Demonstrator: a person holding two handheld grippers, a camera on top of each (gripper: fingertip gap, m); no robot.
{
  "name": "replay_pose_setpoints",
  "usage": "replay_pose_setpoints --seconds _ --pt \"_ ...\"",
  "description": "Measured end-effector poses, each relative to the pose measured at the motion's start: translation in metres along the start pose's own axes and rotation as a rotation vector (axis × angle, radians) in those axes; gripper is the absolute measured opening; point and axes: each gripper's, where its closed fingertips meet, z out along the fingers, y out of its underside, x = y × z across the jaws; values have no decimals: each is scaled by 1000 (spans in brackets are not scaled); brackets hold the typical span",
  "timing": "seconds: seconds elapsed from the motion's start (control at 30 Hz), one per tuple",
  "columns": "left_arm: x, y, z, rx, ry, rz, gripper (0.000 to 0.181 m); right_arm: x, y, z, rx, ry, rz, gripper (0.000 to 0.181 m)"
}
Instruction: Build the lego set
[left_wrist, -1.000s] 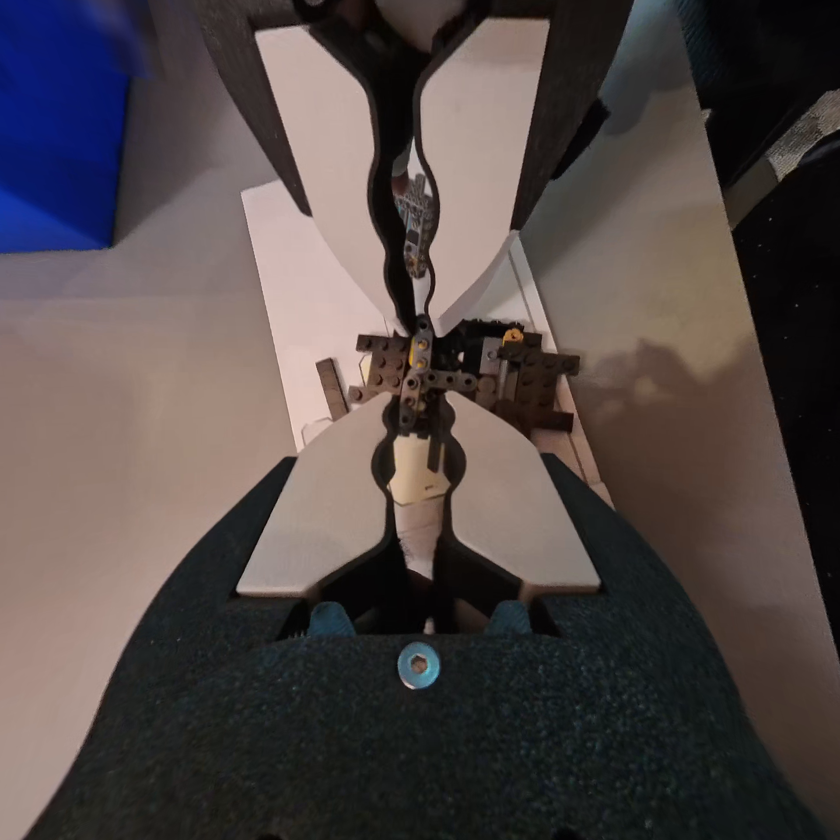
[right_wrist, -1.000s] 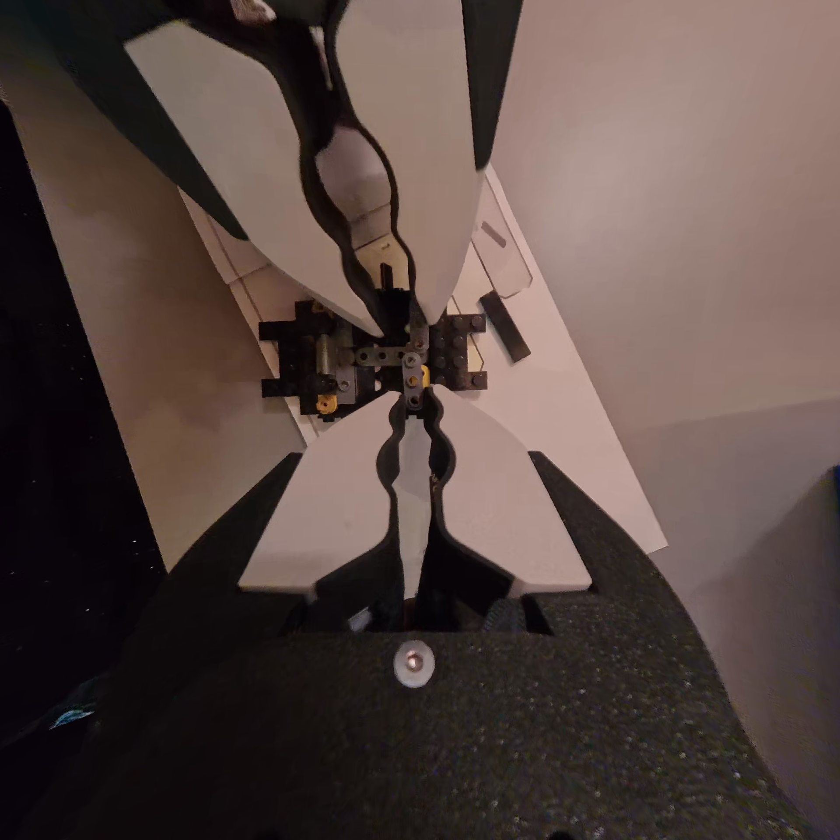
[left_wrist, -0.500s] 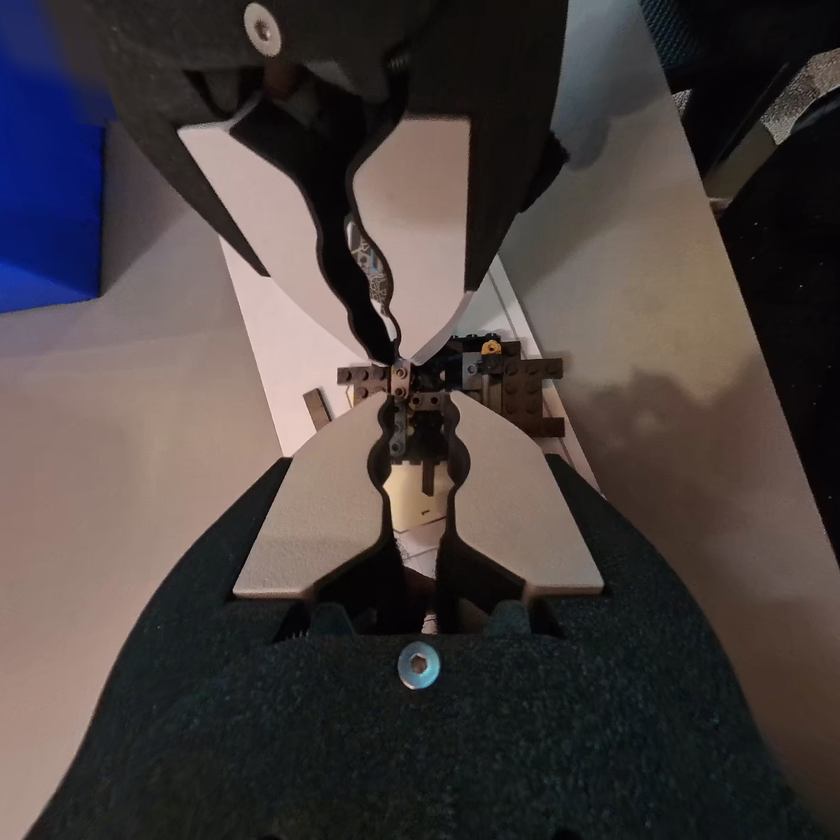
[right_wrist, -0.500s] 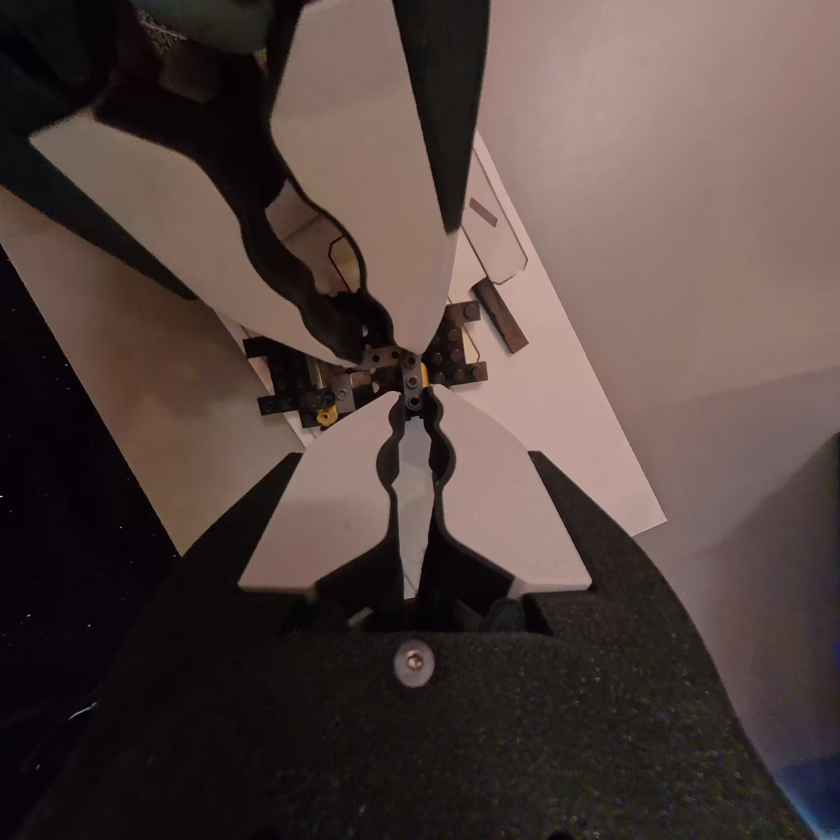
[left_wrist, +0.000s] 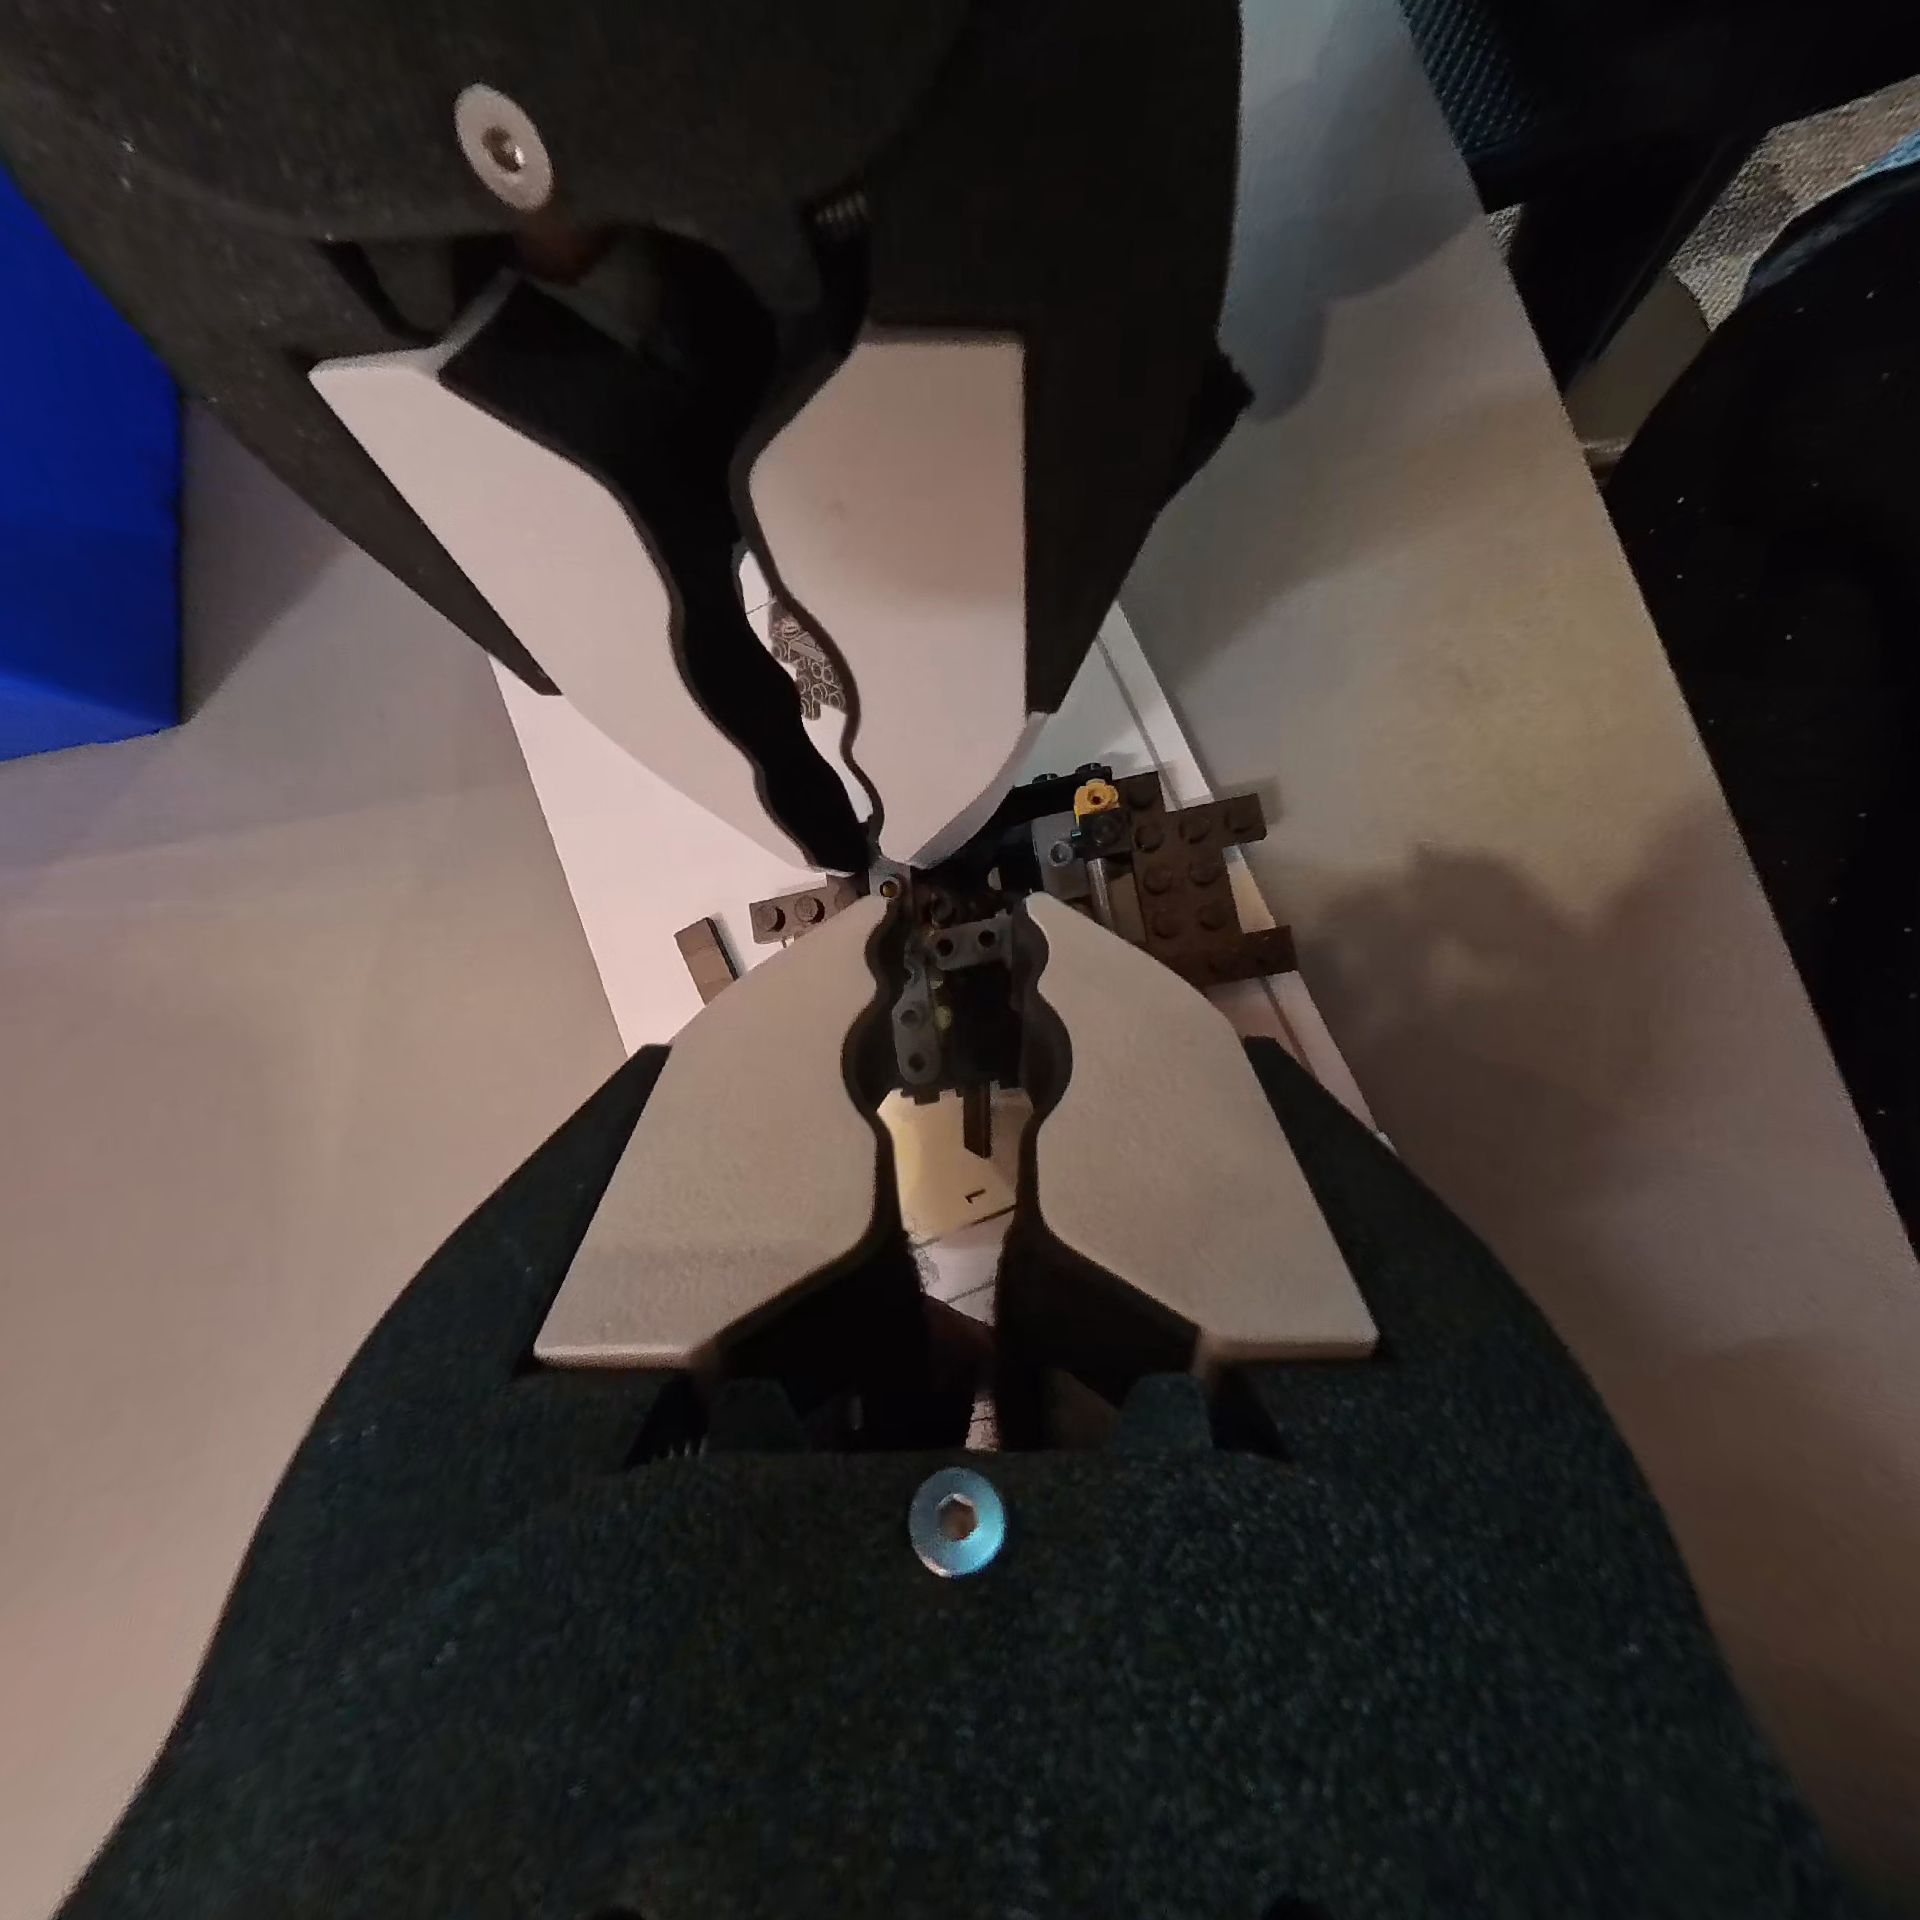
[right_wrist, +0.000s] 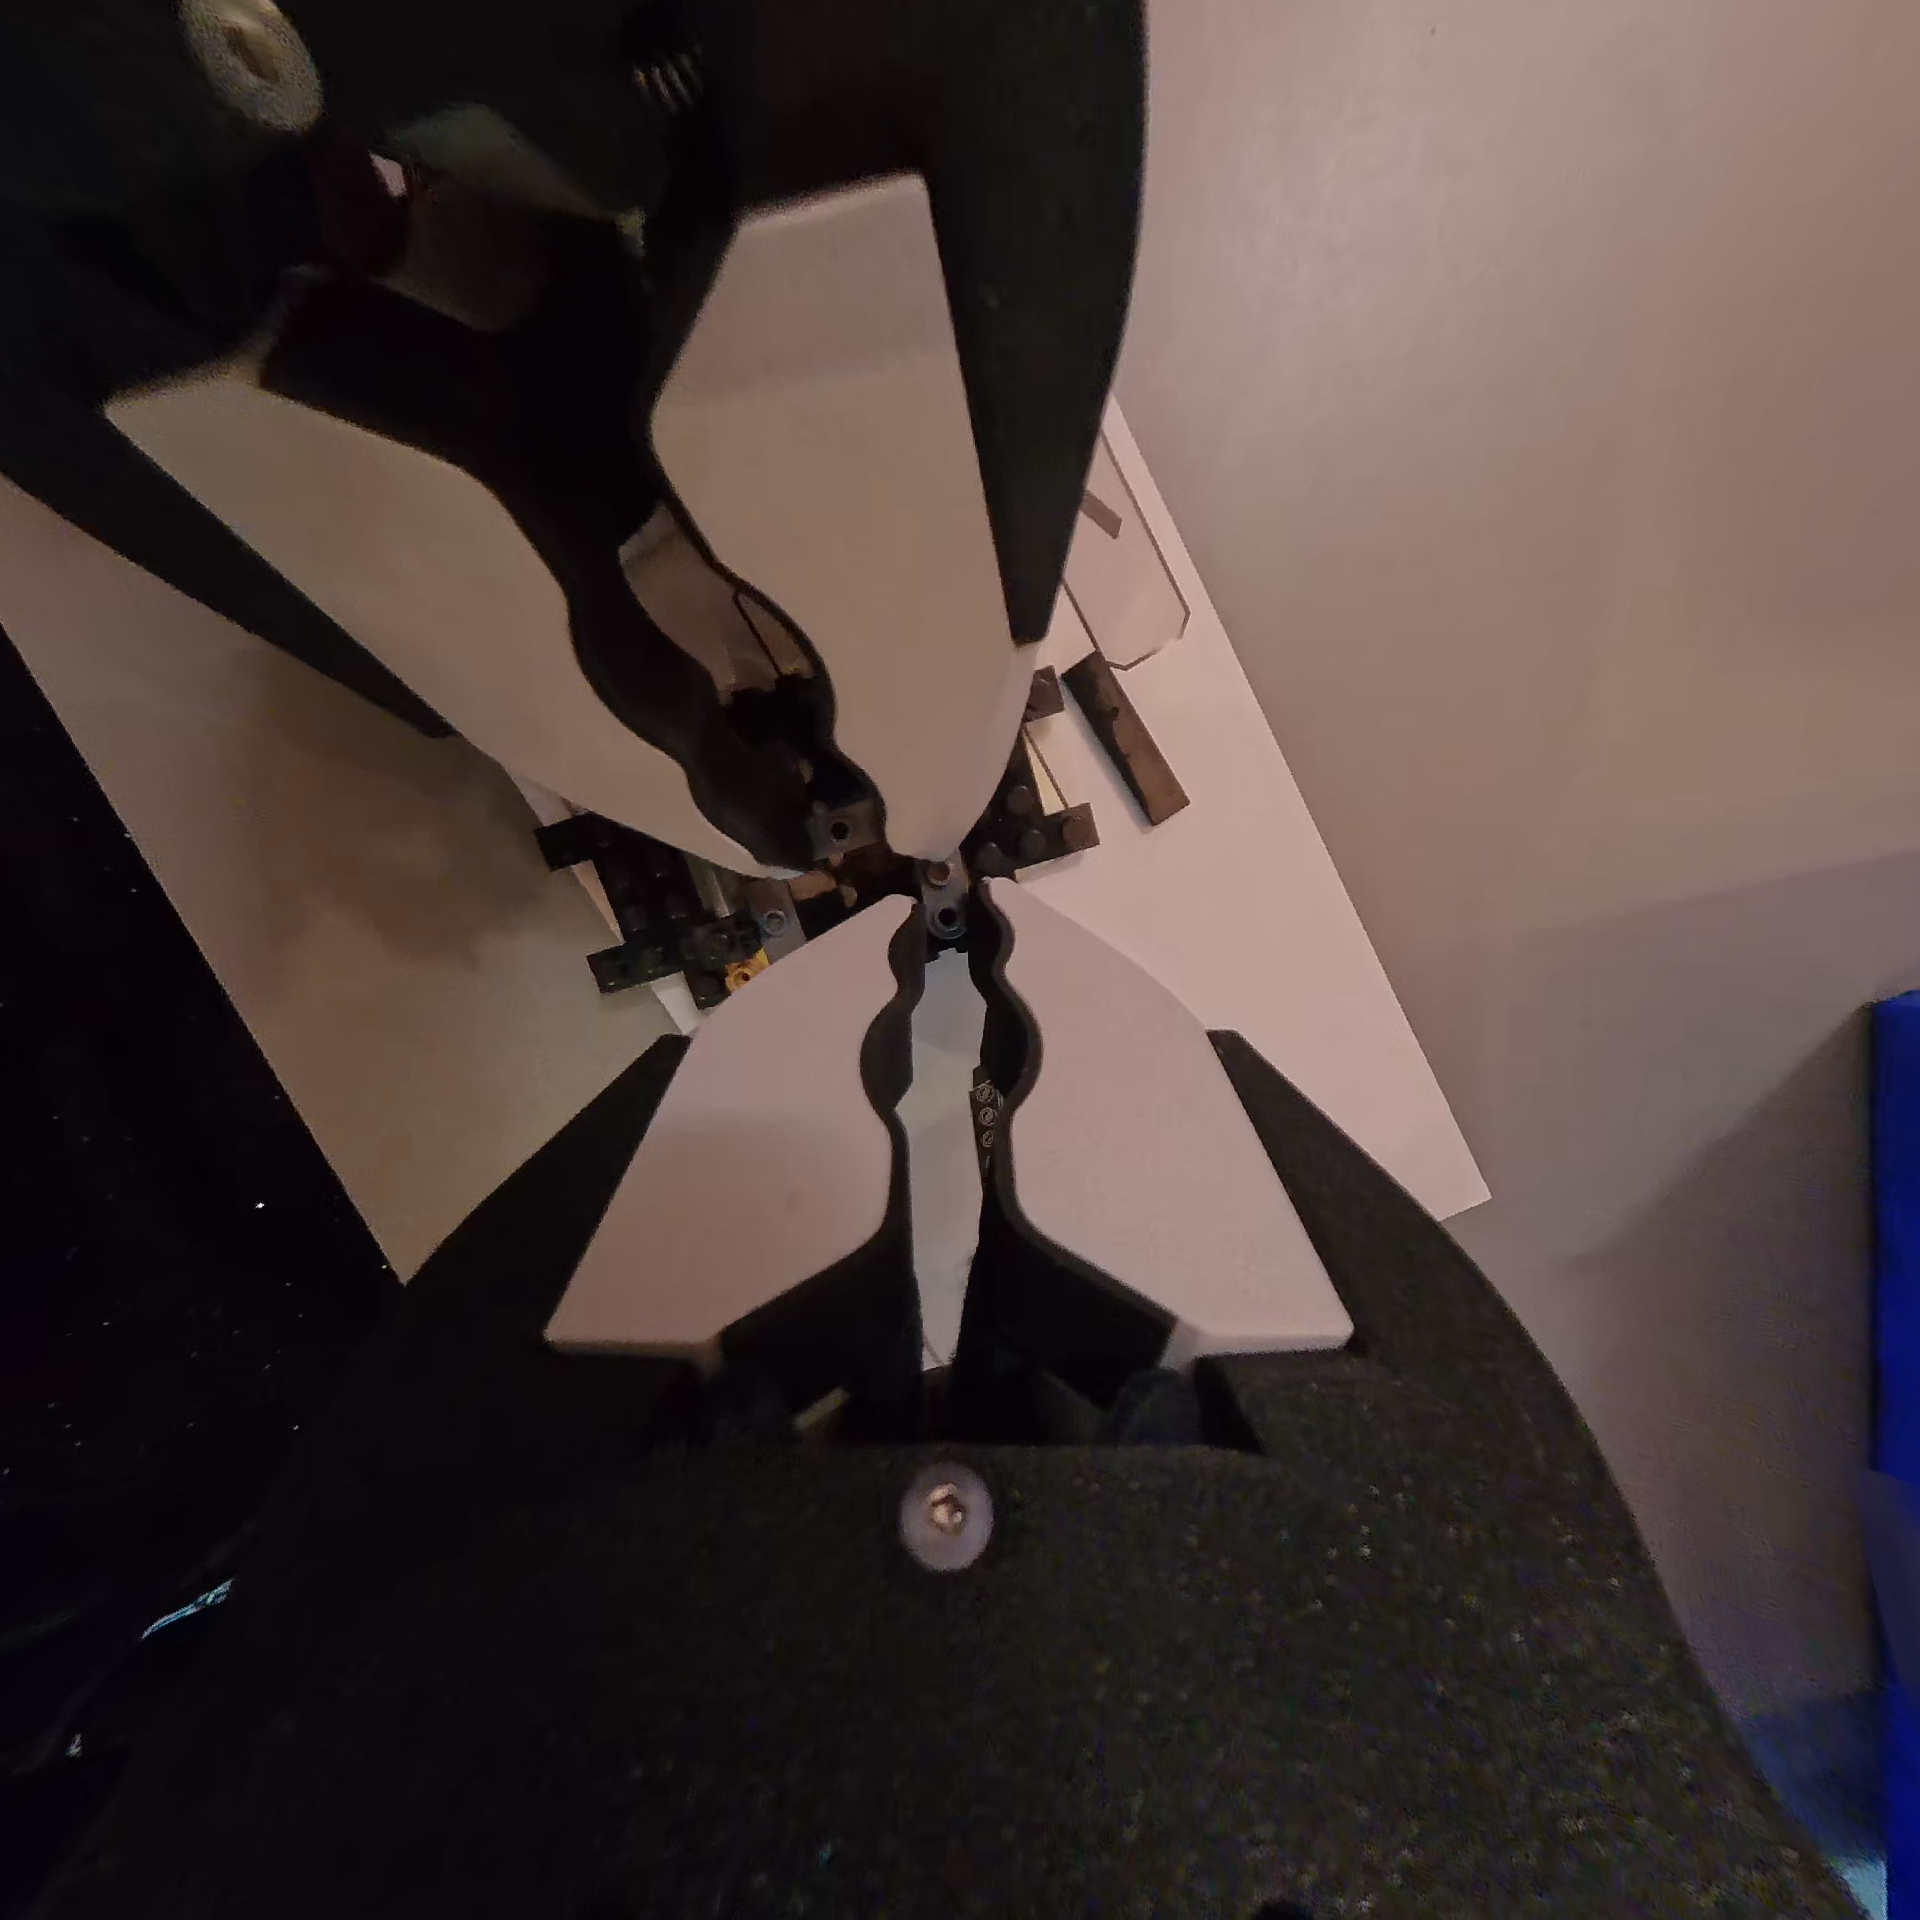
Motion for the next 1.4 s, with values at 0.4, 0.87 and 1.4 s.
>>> replay_pose_setpoints --seconds 0.4,0.87,1.4 --pt "0 2 -1 10 19 -53 18 11 2 -15 152 13 40 3" --pt "-1 2 0 19 14 -75 16 4 0 -3 150 -12 -6 0" --pt "-9 3 0 89 18 -205 0 -2 -2 2 42 -79 88 0"
